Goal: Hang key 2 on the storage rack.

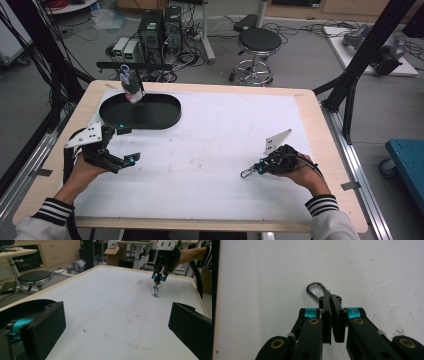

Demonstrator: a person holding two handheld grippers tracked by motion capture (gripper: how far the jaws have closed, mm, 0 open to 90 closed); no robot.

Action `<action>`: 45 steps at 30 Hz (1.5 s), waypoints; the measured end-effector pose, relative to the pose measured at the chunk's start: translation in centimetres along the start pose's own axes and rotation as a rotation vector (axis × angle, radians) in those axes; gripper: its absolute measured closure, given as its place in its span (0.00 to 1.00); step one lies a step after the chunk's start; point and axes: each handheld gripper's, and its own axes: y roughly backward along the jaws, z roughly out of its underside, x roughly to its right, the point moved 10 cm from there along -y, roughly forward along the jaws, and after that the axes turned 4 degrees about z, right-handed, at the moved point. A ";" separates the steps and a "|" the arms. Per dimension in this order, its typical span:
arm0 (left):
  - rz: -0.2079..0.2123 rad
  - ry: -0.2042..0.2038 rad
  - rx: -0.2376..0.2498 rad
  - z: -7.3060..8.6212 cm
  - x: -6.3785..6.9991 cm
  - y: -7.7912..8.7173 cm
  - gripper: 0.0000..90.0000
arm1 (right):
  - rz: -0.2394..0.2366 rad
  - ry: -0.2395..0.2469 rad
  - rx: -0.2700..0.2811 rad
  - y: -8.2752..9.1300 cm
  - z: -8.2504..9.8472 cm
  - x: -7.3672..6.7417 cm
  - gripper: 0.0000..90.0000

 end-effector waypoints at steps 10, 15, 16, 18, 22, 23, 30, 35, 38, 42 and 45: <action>-0.001 0.000 -0.002 -0.4 -0.1 0.0 0.02 | 0.000 -0.045 0.155 1.3 -2.6 -0.3 0.98; 0.011 -0.026 0.001 -1.7 0.2 -0.4 0.02 | 0.008 -0.069 0.246 2.2 -4.6 -0.4 0.98; 0.014 -0.027 -0.004 -1.9 0.3 -0.5 0.02 | 0.014 -0.066 0.267 2.3 -5.0 -0.4 0.98; 0.021 -0.041 -0.014 -2.2 0.5 -0.7 0.02 | 0.011 -0.066 0.294 2.5 -5.7 -0.5 0.98; 0.039 -0.052 -0.015 -2.9 1.0 -1.2 0.02 | 0.005 -0.067 0.374 2.8 -7.6 -0.9 0.98; 0.039 -0.059 -0.019 -3.0 1.0 -1.3 0.02 | -0.004 -0.068 0.392 2.8 -8.1 -1.1 0.98; 0.046 -0.058 -0.031 -3.5 1.1 -2.0 0.02 | -0.029 -0.044 0.471 2.7 -11.3 -2.2 0.98; 0.054 -0.055 -0.028 -4.2 1.2 -2.1 0.02 | -0.050 -0.027 0.523 2.1 -14.0 -2.6 0.98; 0.067 -0.056 -0.022 -4.8 1.4 -2.4 0.02 | -0.071 -0.016 0.542 1.7 -15.5 -3.0 0.98; 0.087 -0.064 -0.025 -5.4 1.8 -2.9 0.02 | -0.078 0.001 0.571 1.2 -17.3 -3.3 0.98; 0.100 -0.071 -0.028 -5.8 2.1 -3.2 0.02 | -0.086 0.003 0.588 1.0 -18.2 -3.5 0.98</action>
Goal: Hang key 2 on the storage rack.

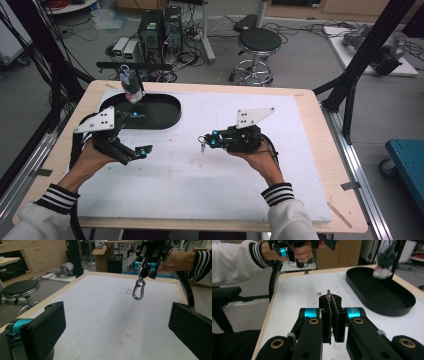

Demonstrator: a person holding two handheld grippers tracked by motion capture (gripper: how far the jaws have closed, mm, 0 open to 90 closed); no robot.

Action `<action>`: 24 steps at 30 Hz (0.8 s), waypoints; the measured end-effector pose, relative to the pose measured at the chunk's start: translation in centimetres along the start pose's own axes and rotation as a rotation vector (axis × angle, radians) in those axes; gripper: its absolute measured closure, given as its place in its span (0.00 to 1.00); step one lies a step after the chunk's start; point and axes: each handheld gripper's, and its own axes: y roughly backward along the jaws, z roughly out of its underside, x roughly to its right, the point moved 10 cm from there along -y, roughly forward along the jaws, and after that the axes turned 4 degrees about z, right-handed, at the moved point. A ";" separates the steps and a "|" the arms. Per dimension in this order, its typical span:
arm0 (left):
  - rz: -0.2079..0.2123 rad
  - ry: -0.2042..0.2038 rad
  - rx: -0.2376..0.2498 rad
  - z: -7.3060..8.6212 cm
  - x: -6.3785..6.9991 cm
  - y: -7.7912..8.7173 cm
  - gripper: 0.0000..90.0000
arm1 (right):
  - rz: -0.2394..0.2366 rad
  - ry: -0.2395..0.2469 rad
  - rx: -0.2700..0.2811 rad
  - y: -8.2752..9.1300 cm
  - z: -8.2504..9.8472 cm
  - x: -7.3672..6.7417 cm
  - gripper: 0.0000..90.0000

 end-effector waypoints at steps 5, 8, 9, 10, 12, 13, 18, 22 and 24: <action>0.020 -0.003 -0.001 -0.5 0.3 -0.5 0.02 | -0.010 0.010 0.023 -0.6 -1.2 0.0 0.98; 0.033 -0.010 0.002 -0.7 0.4 -0.8 0.02 | -0.017 0.018 0.033 -0.9 -1.9 -0.1 0.98; 0.032 -0.011 -0.003 -0.7 0.4 -1.0 0.02 | -0.019 0.019 0.037 -1.0 -2.1 -0.1 0.98; 0.036 -0.011 -0.007 -0.7 0.4 -1.1 0.02 | -0.023 0.026 0.041 -1.2 -2.4 -0.1 0.98; 0.040 -0.007 -0.008 -0.8 0.5 -1.3 0.02 | -0.031 0.027 0.047 -1.4 -2.6 -0.2 0.98; 0.043 -0.007 -0.011 -0.8 0.5 -1.5 0.02 | -0.027 0.031 0.046 -1.5 -2.7 -0.1 0.98; 0.068 0.009 -0.016 -1.4 0.8 -2.3 0.02 | -0.048 0.038 0.063 -2.1 -3.4 -0.4 0.98; 0.100 0.004 -0.006 -1.9 1.3 -3.0 0.02 | -0.066 0.036 0.072 -2.5 -3.6 -0.6 0.98; 0.105 0.002 -0.005 -2.1 1.4 -3.3 0.02 | -0.076 0.039 0.077 -2.8 -3.7 -0.7 0.98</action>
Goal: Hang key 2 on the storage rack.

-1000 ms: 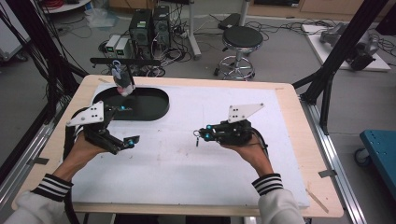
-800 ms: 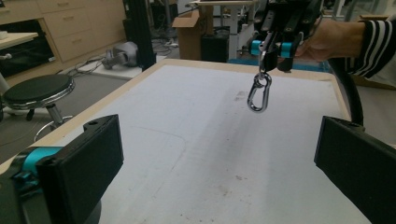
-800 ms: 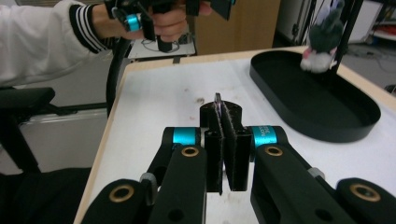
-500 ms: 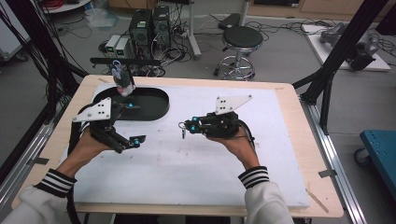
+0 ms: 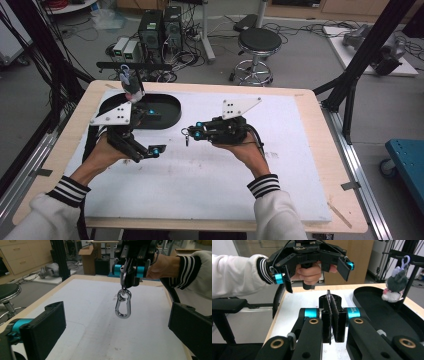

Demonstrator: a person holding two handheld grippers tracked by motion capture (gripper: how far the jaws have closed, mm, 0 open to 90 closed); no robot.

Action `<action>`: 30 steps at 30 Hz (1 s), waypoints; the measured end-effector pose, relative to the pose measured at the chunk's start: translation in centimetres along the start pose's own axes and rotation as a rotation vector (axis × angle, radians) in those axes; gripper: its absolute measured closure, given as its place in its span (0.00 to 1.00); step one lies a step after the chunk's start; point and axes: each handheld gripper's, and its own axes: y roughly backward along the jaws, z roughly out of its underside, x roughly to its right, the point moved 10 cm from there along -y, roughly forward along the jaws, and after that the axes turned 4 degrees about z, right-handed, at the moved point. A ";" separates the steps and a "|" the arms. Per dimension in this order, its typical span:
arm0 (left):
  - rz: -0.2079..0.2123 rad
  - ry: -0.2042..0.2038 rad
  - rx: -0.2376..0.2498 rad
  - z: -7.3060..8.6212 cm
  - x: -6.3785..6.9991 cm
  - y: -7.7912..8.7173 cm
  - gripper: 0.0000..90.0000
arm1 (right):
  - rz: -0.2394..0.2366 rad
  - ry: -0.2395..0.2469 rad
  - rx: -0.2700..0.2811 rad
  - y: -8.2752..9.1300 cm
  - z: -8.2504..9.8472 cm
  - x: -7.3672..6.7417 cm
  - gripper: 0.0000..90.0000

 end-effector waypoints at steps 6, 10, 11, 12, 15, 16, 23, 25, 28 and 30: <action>0.036 0.005 0.006 -0.2 0.4 -0.7 0.09 | -0.012 0.010 0.012 -0.4 -0.5 -0.2 0.98; 0.054 0.007 0.011 -0.3 0.7 -1.1 0.15 | -0.016 0.011 0.023 -0.6 -0.7 -0.3 0.98; 0.059 0.009 0.017 -0.4 0.7 -1.2 0.16 | -0.020 0.014 0.023 -0.7 -0.7 -0.3 0.98; 0.065 0.007 0.022 -0.5 0.8 -1.2 0.19 | -0.026 0.015 0.022 -0.8 -0.7 -0.4 0.98; 0.096 -0.005 0.054 -1.0 1.1 -1.1 0.35 | -0.032 0.017 0.017 -1.0 -0.7 -0.6 0.98; 0.096 -0.009 0.063 -1.1 1.2 -1.1 0.38 | -0.033 0.018 0.014 -1.0 -0.7 -0.6 0.98; 0.108 -0.004 0.070 -1.1 1.3 -1.3 0.51 | -0.047 0.025 0.025 -1.1 -0.8 -0.8 0.98; 0.116 -0.012 0.061 -1.0 1.4 -1.3 0.56 | -0.050 0.026 0.026 -1.2 -0.8 -0.9 0.98; 0.122 -0.010 0.064 -1.0 1.4 -1.3 0.60 | -0.053 0.026 0.029 -1.2 -0.8 -0.9 0.98; 0.123 -0.013 0.067 -1.1 1.4 -1.3 0.64 | -0.055 0.022 0.030 -1.2 -0.8 -0.8 0.98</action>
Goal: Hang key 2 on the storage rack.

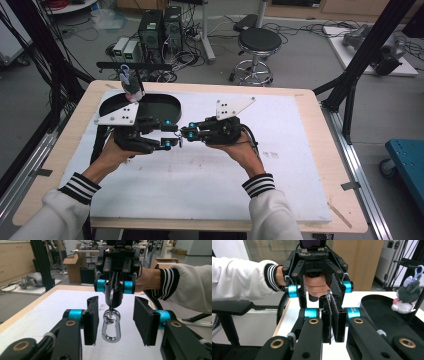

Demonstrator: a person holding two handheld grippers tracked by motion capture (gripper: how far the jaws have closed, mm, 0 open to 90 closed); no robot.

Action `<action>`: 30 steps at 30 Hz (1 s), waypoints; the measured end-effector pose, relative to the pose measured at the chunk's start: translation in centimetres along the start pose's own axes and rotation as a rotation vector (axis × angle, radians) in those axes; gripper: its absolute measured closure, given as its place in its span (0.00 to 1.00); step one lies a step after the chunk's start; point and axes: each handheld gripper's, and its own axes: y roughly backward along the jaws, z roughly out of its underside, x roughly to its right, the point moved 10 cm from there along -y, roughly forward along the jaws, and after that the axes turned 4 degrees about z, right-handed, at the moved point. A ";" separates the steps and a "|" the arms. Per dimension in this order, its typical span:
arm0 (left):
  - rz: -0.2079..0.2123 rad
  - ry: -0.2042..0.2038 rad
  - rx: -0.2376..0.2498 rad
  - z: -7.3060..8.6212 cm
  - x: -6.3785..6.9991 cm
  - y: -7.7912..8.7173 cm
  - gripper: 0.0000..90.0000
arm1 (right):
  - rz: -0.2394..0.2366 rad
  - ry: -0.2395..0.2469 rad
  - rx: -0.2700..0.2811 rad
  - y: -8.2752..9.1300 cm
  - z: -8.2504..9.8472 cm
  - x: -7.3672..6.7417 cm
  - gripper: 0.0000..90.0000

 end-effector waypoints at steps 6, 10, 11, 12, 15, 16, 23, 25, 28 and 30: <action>0.001 0.001 0.000 0.0 0.0 0.0 0.74 | -0.009 0.003 0.011 0.0 -0.1 0.0 0.98; -0.012 -0.010 0.009 -0.1 -0.1 0.1 0.81 | -0.013 0.003 0.009 -0.1 0.0 -0.1 0.98; -0.012 -0.009 0.012 -0.1 0.0 0.1 0.82 | -0.012 0.009 0.012 -0.1 -0.1 0.0 0.98; -0.015 -0.012 0.010 0.0 -0.1 0.1 0.82 | -0.013 0.007 0.012 -0.1 -0.1 -0.1 0.98; -0.015 -0.011 0.016 0.0 0.0 0.2 0.86 | -0.016 0.006 0.011 0.0 -0.1 -0.1 0.98; -0.017 -0.010 0.017 0.0 0.0 0.2 0.87 | -0.015 0.002 0.010 0.0 -0.1 -0.1 0.98; -0.014 -0.011 0.024 -0.1 0.1 0.3 0.92 | -0.017 0.006 0.011 -0.1 -0.1 -0.2 0.98; -0.021 -0.014 0.025 -0.1 0.0 0.3 0.95 | -0.024 0.009 0.011 -0.1 -0.1 -0.3 0.98; -0.022 -0.015 0.029 -0.2 0.0 0.3 0.96 | -0.025 0.009 0.012 -0.1 -0.1 -0.3 0.98; -0.019 -0.017 0.027 -0.2 0.0 0.3 0.96 | -0.029 0.008 0.011 -0.1 -0.1 -0.3 0.98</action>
